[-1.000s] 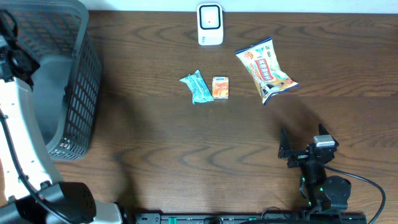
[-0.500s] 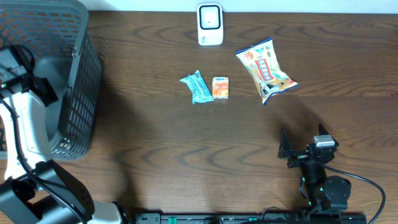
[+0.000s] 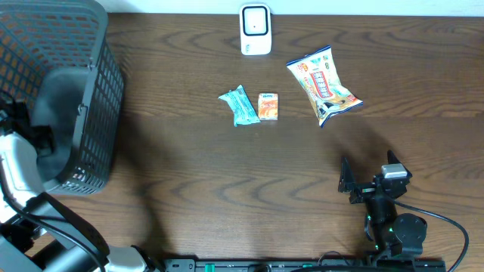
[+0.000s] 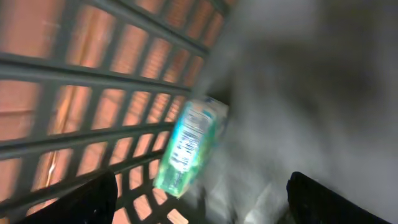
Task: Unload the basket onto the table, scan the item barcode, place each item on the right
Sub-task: 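Reach the left gripper into the basket and grasp the teal tissue pack, then carry the teal tissue pack to the table and release it beside the Kleenex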
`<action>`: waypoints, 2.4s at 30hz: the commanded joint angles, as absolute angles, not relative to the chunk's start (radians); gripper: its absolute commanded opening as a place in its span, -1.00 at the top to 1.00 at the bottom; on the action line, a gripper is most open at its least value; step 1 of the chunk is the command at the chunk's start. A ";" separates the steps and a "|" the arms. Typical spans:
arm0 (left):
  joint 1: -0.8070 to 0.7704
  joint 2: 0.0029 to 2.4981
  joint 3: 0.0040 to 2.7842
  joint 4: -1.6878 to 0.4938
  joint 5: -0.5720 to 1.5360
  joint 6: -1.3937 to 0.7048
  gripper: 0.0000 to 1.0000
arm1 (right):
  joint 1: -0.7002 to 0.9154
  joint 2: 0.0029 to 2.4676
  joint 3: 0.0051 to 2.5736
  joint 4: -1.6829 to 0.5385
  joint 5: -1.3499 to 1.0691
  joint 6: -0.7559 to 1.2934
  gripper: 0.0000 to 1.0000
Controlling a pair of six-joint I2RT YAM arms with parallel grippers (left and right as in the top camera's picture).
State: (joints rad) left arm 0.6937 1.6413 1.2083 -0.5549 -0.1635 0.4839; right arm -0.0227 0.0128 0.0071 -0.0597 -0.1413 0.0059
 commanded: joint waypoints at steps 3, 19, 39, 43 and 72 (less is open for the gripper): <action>0.703 1.700 1.183 -0.547 -0.060 0.678 -0.70 | -0.015 0.009 0.006 -0.064 -0.141 -0.005 -0.99; 0.756 1.798 1.183 -0.420 -0.106 0.680 -0.52 | -0.015 0.009 0.006 -0.064 -0.141 -0.005 -0.99; 0.763 1.762 1.170 -0.468 -0.037 0.612 -0.14 | -0.015 0.009 0.006 -0.064 -0.141 -0.005 -0.99; 0.772 1.798 1.160 -0.466 -0.036 0.612 -0.14 | -0.015 0.009 0.006 -0.064 -0.141 -0.005 -0.99; 0.773 1.592 1.254 -0.363 0.185 0.240 0.85 | -0.015 0.009 0.006 -0.064 -0.141 -0.005 -0.99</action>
State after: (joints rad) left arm 0.7704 1.7382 1.1675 -0.4011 0.0582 0.4118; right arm -0.0227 0.0128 0.0071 -0.0601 -0.1417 0.0059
